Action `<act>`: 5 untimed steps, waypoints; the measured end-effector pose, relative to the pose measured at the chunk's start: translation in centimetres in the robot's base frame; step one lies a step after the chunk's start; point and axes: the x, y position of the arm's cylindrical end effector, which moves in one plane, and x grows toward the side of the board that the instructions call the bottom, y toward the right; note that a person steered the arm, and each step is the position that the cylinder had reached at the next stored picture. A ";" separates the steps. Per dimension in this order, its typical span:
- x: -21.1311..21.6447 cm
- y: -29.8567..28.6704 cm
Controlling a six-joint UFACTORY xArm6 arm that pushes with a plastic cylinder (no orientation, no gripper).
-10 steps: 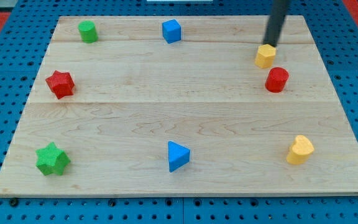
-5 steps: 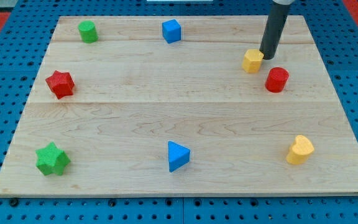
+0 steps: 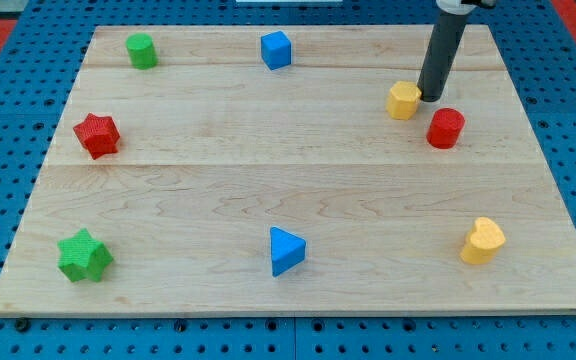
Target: Push the yellow hexagon towards the blue cube
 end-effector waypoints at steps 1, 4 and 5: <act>1.2 -0.9; -2.0 -12.9; -1.2 -7.3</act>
